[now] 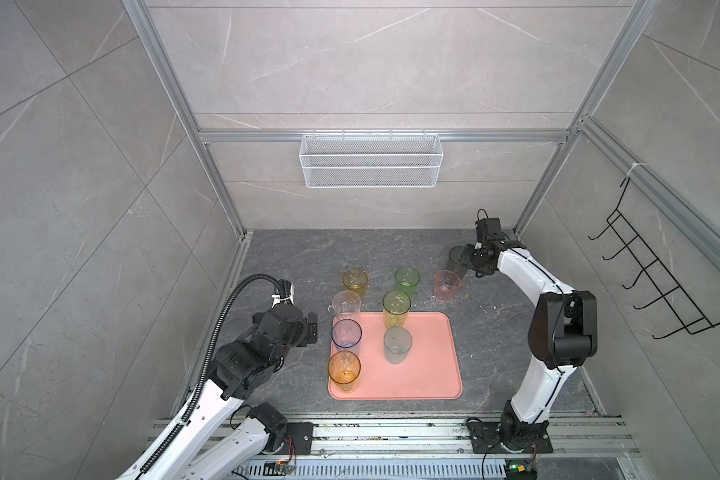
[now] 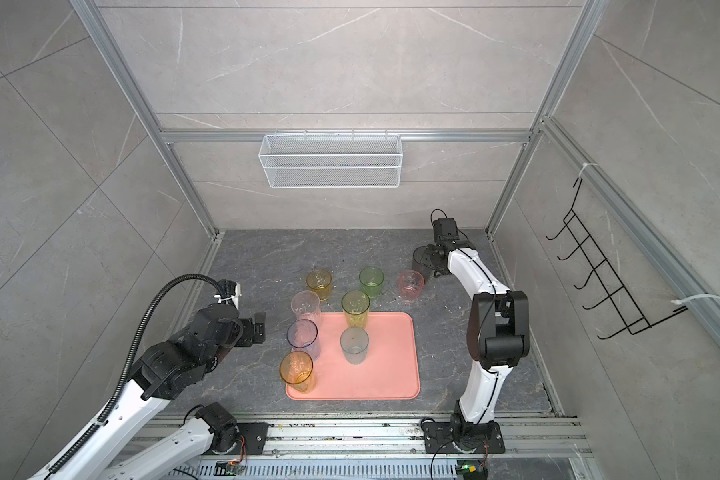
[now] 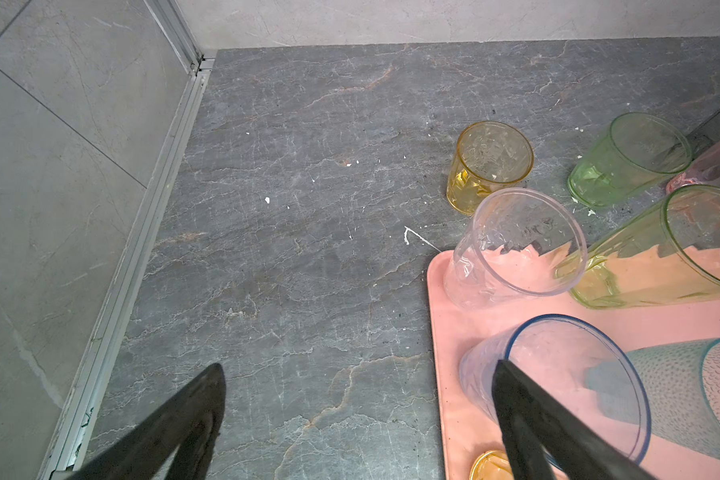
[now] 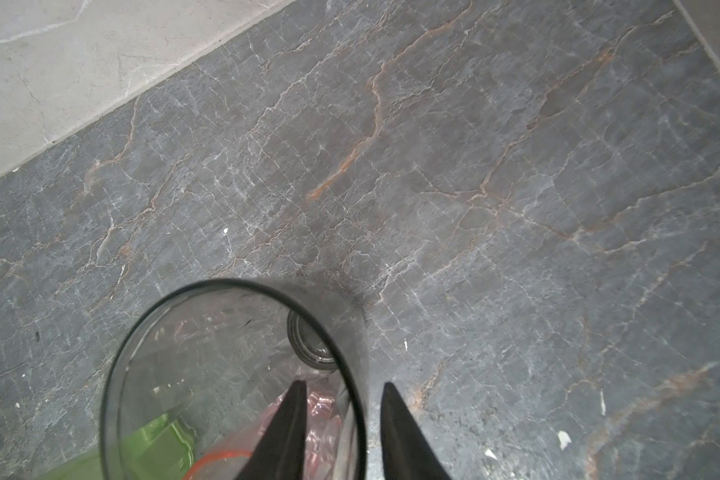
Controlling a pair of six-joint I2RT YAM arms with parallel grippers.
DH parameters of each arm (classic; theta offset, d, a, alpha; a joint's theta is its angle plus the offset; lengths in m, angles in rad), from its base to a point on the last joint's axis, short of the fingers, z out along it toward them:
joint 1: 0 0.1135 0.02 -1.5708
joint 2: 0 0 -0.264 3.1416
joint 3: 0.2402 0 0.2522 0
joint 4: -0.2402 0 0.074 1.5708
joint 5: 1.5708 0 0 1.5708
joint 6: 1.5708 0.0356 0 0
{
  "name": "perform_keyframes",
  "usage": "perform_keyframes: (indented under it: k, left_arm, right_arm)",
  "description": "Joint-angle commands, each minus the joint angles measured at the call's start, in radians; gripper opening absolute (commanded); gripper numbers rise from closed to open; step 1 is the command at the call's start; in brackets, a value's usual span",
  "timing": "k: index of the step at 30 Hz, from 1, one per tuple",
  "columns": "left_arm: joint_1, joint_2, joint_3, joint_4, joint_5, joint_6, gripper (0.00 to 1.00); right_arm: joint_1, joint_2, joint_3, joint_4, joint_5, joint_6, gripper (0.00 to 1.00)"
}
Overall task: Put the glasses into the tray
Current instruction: 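Lower the open right gripper into the dark grey cup and close on its rim, then lift the dark grey cup with the right gripper and swing toward the tray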
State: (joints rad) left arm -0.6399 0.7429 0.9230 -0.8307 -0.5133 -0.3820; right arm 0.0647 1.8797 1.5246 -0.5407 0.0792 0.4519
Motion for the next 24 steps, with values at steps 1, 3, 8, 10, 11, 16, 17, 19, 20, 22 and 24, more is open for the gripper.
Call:
perform_keyframes:
  k: [1,3,8,10,11,16,17,19,20,22,24]
  left_arm:
    - [-0.003,-0.005,0.003,0.004,-0.004,-0.023,1.0]
    - [-0.005,-0.004,0.003,0.003,-0.005,-0.023,1.0]
    - [-0.006,-0.009,0.003,0.001,-0.007,-0.023,1.0]
    - [-0.007,-0.01,0.003,0.001,-0.008,-0.024,1.0]
    - [-0.006,-0.011,0.002,0.001,-0.008,-0.024,1.0]
    - [-0.009,-0.01,0.003,0.001,-0.01,-0.024,1.0]
    - [-0.008,-0.01,0.003,0.001,-0.01,-0.024,1.0]
    - [-0.007,-0.008,0.003,0.001,-0.011,-0.024,1.0]
    - [-0.007,-0.008,0.003,0.001,-0.011,-0.024,1.0]
    - [-0.008,-0.008,0.002,0.001,-0.013,-0.024,1.0]
    - [-0.007,-0.008,0.003,0.001,-0.016,-0.026,1.0]
  right_arm:
    - [-0.004,0.026,0.027,-0.004,-0.011,-0.007,0.29]
    - [-0.004,0.029,0.029,-0.005,-0.014,-0.007,0.28]
    - [-0.005,0.031,0.034,-0.008,-0.019,-0.01,0.21]
    - [-0.005,0.032,0.036,-0.009,-0.022,-0.015,0.17]
    - [-0.004,0.031,0.037,-0.011,-0.022,-0.016,0.15]
    - [-0.006,0.023,0.042,-0.022,-0.018,-0.023,0.1]
    - [-0.006,0.018,0.041,-0.022,-0.018,-0.024,0.09]
    - [-0.006,0.008,0.04,-0.022,-0.021,-0.028,0.05]
    - [-0.006,0.003,0.04,-0.022,-0.024,-0.031,0.04]
    - [-0.007,-0.011,0.04,-0.022,-0.034,-0.036,0.03]
    - [-0.008,-0.03,0.037,-0.025,-0.046,-0.042,0.01]
